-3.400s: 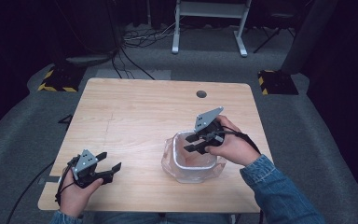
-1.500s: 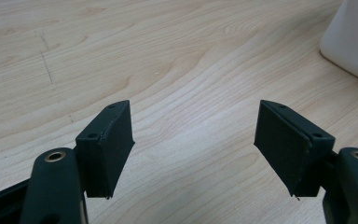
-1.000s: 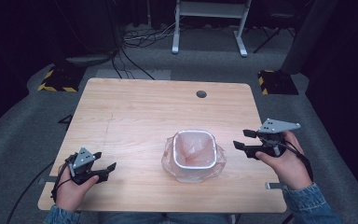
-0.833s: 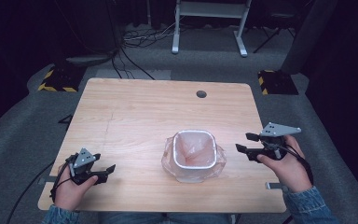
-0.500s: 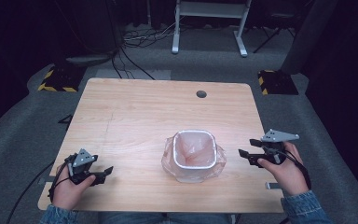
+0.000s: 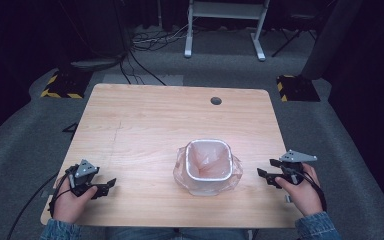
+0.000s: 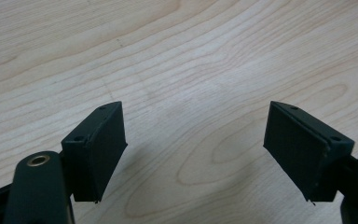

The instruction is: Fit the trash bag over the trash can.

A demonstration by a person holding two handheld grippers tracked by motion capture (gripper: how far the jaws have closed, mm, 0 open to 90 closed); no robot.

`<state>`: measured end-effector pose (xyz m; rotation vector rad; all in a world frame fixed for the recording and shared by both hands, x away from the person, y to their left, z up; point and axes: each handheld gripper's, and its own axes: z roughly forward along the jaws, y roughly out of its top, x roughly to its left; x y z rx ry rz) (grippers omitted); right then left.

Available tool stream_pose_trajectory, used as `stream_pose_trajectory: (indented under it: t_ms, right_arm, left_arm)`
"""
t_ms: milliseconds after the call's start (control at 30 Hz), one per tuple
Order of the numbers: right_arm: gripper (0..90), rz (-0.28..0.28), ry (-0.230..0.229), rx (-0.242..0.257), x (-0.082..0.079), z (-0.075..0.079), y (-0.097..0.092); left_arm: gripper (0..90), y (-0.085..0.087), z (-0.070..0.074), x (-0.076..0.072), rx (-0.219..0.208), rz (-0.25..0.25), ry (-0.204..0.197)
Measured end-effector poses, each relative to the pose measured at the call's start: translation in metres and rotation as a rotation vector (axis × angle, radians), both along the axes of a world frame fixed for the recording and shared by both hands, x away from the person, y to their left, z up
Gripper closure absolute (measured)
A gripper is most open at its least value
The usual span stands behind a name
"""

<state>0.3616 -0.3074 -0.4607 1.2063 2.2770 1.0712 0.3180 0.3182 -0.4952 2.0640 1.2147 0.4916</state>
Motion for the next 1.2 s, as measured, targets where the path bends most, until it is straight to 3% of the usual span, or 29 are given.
stream_pose_trajectory:
  t_ms: [300,633,800,1200]
  right_arm:
    - [31.7,-0.047,-0.015,-0.035,-0.011,-0.021,-0.005]
    - [28.9,-0.074,0.0,-0.002,-0.018,-0.043,-0.01]
    - [28.1,-0.054,-0.019,-0.035,-0.019,-0.044,-0.009]
    - [27.0,-0.066,-0.021,-0.038,-0.02,-0.044,-0.008]
  left_arm:
    - [19.4,0.006,-0.006,0.002,0.012,0.023,0.011]
    - [16.7,0.012,-0.011,0.005,0.003,0.012,0.001]
    - [16.1,0.012,-0.011,0.005,0.004,0.013,0.002]
    - [16.0,0.012,-0.011,0.005,0.005,0.014,0.002]
